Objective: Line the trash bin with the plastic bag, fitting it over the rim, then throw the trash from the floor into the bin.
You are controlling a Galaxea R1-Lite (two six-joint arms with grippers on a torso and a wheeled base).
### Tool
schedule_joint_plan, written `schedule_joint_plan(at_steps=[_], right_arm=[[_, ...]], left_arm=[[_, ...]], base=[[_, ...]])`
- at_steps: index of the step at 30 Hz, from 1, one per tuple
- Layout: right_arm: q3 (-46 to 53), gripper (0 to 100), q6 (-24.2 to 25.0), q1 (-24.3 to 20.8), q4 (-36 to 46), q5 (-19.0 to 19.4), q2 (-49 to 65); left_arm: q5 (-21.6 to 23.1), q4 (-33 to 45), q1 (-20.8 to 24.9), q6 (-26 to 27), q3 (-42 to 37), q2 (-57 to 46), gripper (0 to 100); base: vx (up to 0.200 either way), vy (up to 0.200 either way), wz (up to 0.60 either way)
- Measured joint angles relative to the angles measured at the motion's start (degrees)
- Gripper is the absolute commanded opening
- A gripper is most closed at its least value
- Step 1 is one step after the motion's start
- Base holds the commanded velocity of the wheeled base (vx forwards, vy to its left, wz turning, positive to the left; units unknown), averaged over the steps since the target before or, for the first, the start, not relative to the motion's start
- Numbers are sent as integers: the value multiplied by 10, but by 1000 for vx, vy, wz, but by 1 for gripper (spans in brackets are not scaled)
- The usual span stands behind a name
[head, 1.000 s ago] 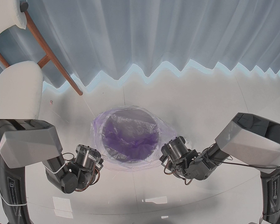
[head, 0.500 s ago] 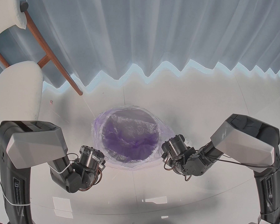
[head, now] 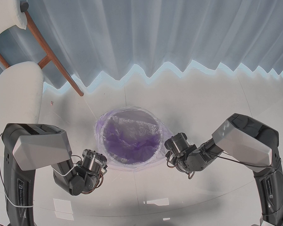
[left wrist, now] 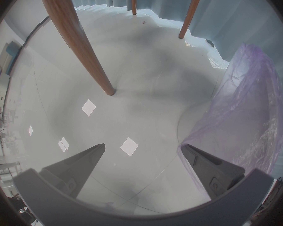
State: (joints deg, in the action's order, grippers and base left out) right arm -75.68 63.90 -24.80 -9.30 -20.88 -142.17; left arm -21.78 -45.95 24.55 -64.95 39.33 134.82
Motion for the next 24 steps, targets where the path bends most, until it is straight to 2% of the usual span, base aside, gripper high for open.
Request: schedule_joint_plan(at_steps=[7,12,20,24], right_arm=[[8,100,9,5,2,0,11],[46,100,13,0,5,4,45],[132,100,21,-24,7,19,148],[169,100,29,-39,8,49,232]], left_arm=[[4,1,8,-4,-22,-34,100],[7,3,25,-3,-67,-92,100],[11,4,65,-2,-169,-264,100],[26,4,84,-4,-198,-358,100]], base=[[0,0,0],[0,0,0],[0,0,0],[0,0,0]])
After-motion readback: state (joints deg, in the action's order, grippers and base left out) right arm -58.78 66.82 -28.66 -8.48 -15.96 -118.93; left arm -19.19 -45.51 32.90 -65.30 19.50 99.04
